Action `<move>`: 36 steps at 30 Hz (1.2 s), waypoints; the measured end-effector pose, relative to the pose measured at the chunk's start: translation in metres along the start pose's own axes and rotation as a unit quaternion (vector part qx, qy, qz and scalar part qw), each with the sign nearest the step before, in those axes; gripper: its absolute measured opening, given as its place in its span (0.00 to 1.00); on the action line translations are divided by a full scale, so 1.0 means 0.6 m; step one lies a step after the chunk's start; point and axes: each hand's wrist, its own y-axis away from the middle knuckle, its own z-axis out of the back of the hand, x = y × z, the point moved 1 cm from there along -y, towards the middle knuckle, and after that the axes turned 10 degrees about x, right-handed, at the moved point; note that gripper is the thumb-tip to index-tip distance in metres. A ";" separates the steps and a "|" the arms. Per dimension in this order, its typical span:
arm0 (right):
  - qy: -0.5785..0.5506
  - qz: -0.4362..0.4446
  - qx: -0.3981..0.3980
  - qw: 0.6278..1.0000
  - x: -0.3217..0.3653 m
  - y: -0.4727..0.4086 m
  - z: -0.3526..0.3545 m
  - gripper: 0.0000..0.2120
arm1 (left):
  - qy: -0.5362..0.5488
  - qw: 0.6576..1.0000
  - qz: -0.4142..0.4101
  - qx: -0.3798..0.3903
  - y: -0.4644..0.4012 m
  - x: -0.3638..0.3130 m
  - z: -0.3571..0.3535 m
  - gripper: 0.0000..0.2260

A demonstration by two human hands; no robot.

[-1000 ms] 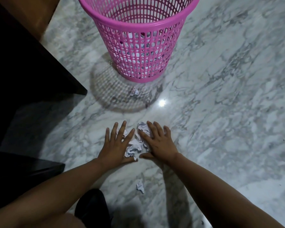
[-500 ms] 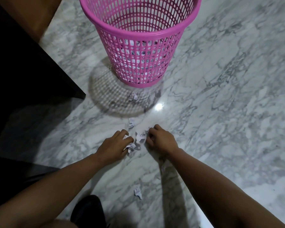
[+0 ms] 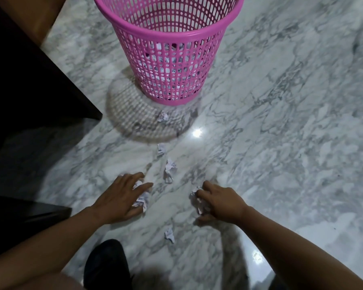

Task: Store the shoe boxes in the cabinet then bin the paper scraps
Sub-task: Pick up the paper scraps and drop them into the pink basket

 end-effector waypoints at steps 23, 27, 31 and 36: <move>-0.074 0.146 0.157 0.974 0.190 -0.046 -0.042 0.16 | 0.153 0.979 0.122 -0.060 -0.031 -0.021 0.021 0.02; -0.084 0.112 0.118 0.983 0.188 -0.059 -0.044 0.12 | 0.168 0.974 0.133 -0.070 -0.031 -0.010 0.023 0.03; -0.154 -0.007 0.031 0.988 0.163 -0.081 -0.012 0.13 | 0.181 0.969 0.147 -0.086 -0.040 -0.009 0.029 0.04; -0.251 -0.106 -0.151 0.950 0.095 -0.117 0.070 0.09 | 0.187 0.963 0.163 -0.107 -0.055 -0.011 0.042 0.04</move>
